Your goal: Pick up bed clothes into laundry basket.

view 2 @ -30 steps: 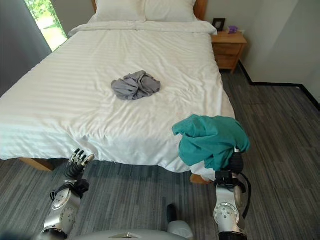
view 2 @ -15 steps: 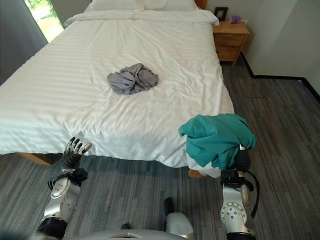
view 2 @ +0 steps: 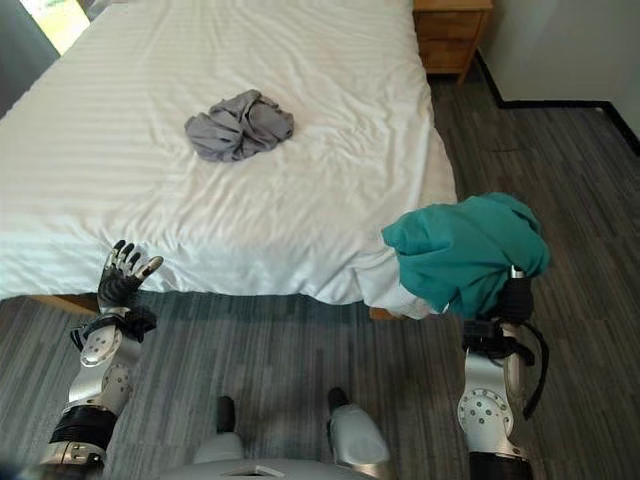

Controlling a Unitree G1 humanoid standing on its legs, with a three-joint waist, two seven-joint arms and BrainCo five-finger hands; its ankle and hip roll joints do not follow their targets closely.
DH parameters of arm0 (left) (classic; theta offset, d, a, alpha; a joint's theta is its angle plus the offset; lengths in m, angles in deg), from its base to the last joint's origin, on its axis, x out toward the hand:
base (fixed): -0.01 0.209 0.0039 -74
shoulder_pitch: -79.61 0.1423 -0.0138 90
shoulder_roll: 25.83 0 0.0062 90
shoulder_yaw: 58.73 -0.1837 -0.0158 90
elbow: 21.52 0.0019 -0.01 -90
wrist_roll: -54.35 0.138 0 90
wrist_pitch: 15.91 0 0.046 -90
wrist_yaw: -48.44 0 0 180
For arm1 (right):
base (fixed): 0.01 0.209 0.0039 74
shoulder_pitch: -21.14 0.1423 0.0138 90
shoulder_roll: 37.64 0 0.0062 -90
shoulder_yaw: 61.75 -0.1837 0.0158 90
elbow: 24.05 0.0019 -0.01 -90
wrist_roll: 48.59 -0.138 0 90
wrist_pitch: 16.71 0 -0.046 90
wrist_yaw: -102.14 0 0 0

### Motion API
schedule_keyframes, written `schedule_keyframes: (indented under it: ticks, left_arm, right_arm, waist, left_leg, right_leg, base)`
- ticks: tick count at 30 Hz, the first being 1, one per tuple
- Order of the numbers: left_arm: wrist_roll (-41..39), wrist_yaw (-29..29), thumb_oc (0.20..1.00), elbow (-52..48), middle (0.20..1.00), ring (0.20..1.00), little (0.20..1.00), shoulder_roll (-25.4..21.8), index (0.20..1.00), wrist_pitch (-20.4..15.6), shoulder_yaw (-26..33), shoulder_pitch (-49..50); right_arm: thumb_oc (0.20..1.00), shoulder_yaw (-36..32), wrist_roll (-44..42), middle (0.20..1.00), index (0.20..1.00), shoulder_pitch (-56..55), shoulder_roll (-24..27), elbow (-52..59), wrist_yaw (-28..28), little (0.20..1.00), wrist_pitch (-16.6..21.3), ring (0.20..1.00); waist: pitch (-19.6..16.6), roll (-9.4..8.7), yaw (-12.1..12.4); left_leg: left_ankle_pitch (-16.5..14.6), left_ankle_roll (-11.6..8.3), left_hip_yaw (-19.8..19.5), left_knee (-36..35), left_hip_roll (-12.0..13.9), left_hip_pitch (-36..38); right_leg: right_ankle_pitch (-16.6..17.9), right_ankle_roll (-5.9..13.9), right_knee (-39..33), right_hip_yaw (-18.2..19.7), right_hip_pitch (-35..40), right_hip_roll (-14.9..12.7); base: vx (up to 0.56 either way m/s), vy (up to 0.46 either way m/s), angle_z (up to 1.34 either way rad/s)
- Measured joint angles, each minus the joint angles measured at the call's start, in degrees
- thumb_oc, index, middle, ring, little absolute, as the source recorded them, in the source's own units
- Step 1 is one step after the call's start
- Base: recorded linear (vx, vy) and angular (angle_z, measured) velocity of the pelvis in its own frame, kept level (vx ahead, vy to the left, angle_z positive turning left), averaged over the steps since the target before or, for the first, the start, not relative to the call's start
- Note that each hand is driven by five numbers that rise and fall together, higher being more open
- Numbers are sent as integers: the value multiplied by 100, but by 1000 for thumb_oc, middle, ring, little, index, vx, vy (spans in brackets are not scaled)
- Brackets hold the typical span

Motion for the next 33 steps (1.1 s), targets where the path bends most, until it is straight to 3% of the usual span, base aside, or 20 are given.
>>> schedule_keyframes:
  ticks: [1, 2, 3, 4, 5, 7, 8, 10, 11, 12, 14, 16, 19, 21, 23, 25, 27, 29, 33]
  left_arm:
    - [18, -12, 1000, 7, 1000, 1000, 1000, -43, 1000, -27, 2, -63]
    - [70, -61, 1000, 17, 1000, 1000, 1000, -124, 1000, -42, -67, -181]
    - [125, -163, 1000, 154, 1000, 1000, 1000, -583, 1000, -21, -449, -551]
    - [261, -160, 1000, 117, 1000, 1000, 1000, -802, 1000, -20, -460, -703]
    - [381, -157, 1000, 16, 1000, 1000, 1000, -1358, 1000, -31, -482, -807]
    - [510, -177, 1000, -64, 1000, 1000, 1000, -1518, 1000, -32, -446, -1099]
    - [637, -169, 1000, -125, 1000, 1000, 1000, -1729, 1000, -49, -510, -1191]
    - [777, -156, 1000, -80, 1000, 1000, 1000, -2130, 1000, -28, -552, -1210]
    - [907, -152, 1000, -59, 1000, 1000, 1000, -2232, 1000, -24, -540, -1340]
    - [1074, -124, 1000, -64, 1000, 1000, 1000, -2395, 1000, -2, -545, -1361]
    - [1267, -111, 1000, 14, 1000, 1000, 1000, -2714, 1000, 98, -778, -1632]
    - [1509, -99, 1000, 321, 1000, 1000, 1000, -3142, 1000, 108, -955, -1983]
    - [2002, -9, 1000, 1122, 1000, 1000, 1000, -3828, 1000, 288, -2230, -3446]
    - [2169, -13, 1000, 1805, 1000, 1000, 1000, -4031, 1000, 351, -2709, -4439]
    - [2344, -8, 1000, 2083, 1000, 1000, 1000, -4107, 1000, 364, -3142, -4984]
    - [2563, 50, 1000, 2668, 1000, 1000, 1000, -4123, 1000, 354, -4050, -5854]
    - [2749, 61, 1000, 3203, 1000, 1000, 1000, -4035, 1000, 443, -4420, -6698]
    - [3018, 77, 1000, 3700, 1000, 1000, 1000, -3952, 1000, 414, -4749, -7034]
    - [3229, 63, 1000, 4399, 1000, 1000, 1000, -3868, 1000, 605, -4715, -7226]
  right_arm:
    - [200, 1, 1, 200, 200, 42, 43, 5, -3, 200, 3, 200]
    - [200, 49, 3, 200, 200, 47, 60, 42, -31, 200, 5, 200]
    - [200, 196, 6, 200, 200, 131, 63, 180, -93, 200, 27, 200]
    - [200, 346, 12, 200, 200, 219, 0, 180, -85, 200, 44, 200]
    - [200, 739, 9, 200, 200, 493, -120, 144, -150, 200, 29, 200]
    - [200, 955, 9, 200, 200, 451, -128, 126, -153, 200, 25, 200]
    - [200, 1185, 7, 200, 200, 398, -113, 111, -138, 200, -47, 200]
    - [200, 1367, 5, 200, 200, 356, -98, 131, -11, 200, -127, 200]
    - [200, 1309, -2, 200, 200, 248, -60, 154, 39, 200, -118, 200]
    - [200, 1314, -8, 200, 200, 254, 23, 86, 43, 200, -142, 200]
    - [200, 1280, -9, 200, 200, 144, 114, 40, 100, 200, -113, 200]
    - [200, 1262, -26, 200, 200, 215, 118, -28, 112, 200, -191, 200]
    - [200, 1121, -43, 200, 200, 84, 113, -59, 184, 200, -200, 200]
    - [200, 1104, -50, 200, 200, 43, 106, -73, 247, 200, -220, 200]
    - [200, 1113, -52, 200, 200, -59, 124, -73, 261, 200, -222, 200]
    - [200, 1142, -68, 200, 200, -187, 125, -68, 293, 200, -271, 200]
    - [200, 1212, -110, 200, 200, -242, 207, -40, 362, 200, -304, 200]
    - [200, 1244, -174, 200, 200, -399, 243, -24, 377, 200, -338, 200]
    - [200, 1280, -230, 200, 200, -833, 376, 136, 446, 200, -393, 200]
  waist:
    - [-6, 88, -3]
    - [2, 163, -97]
    - [41, 84, -75]
    - [61, -46, -79]
    - [180, -143, 17]
    - [206, -71, 40]
    - [222, -58, 100]
    - [291, -17, 152]
    - [308, -24, 183]
    - [315, -190, 315]
    - [294, -340, 128]
    - [294, -618, 339]
    - [191, -805, 148]
    - [183, -813, 45]
    - [179, -817, -6]
    - [126, -853, -126]
    - [76, -921, -331]
    - [46, -982, -455]
    - [-42, -1110, -704]
  left_leg:
    - [0, 50, 114, 15, -21, 33]
    - [-38, 56, 279, 86, -119, 102]
    - [-99, 201, 568, 155, -429, 82]
    - [-139, 112, 876, 219, -665, 61]
    - [-319, 275, 1282, 441, -678, -89]
    - [-411, 389, 1578, 656, -731, -186]
    - [-453, 464, 1763, 682, -764, -130]
    - [-351, 574, 1994, 286, -756, 130]
    - [-292, 586, 2017, 253, -783, 135]
    - [-298, 589, 2234, 251, -913, 210]
    - [-363, 581, 1907, 296, -1040, 120]
    - [-292, 496, 2202, 201, -1032, 170]
    - [-71, 387, 1939, 3, -1032, 9]
    - [132, 315, 1890, -201, -930, -4]
    - [178, 268, 1899, -222, -856, -16]
    - [210, 232, 1878, -220, -808, -134]
    - [285, 248, 1888, -199, -775, -379]
    - [279, 238, 1948, -205, -758, -419]
    - [286, 226, 1992, -223, -714, -580]
  right_leg:
    - [49, -11, -97, -67, -8, -84]
    - [180, 201, -240, 35, 10, -125]
    - [194, 248, -341, 66, -116, -506]
    - [631, 65, -384, -51, -249, -744]
    - [1068, 80, -470, -222, -516, -929]
    - [1153, -135, -326, -843, -530, -1113]
    - [1132, 3, 238, -1562, -474, -1249]
    - [769, 181, 536, -1889, -464, -1085]
    - [750, 247, 149, -2073, -310, -986]
    - [779, 239, -89, -2789, -228, -1227]
    - [1081, 517, -740, -2047, 233, -1031]
    - [1135, 561, -1002, -2058, 179, -1013]
    - [1148, 477, -1524, -2072, 362, -950]
    - [1154, 414, -1523, -2115, 284, -811]
    - [1169, 395, -1523, -2104, 238, -733]
    - [1183, 364, -1523, -2122, 140, -685]
    - [1253, 277, -1521, -2096, -113, -652]
    - [1269, 275, -1521, -2038, -185, -625]
    - [1298, 251, -1520, -1984, -386, -575]
  base:
    - [186, 380, -44]
    - [110, 522, -68]
    - [-17, 270, -87]
    - [-61, 510, -159]
    - [-53, 245, -154]
    - [0, 355, -119]
    - [35, 313, -106]
    - [44, 110, -94]
    - [51, 4, -73]
    - [49, -45, -61]
    - [12, -9, 13]
    - [11, -8, -21]
    - [26, 0, 22]
    - [10, -3, 9]
    - [-9, 22, -7]
    - [0, 0, 0]
    - [42, 52, -5]
    - [35, 63, -13]
    - [22, 74, -8]
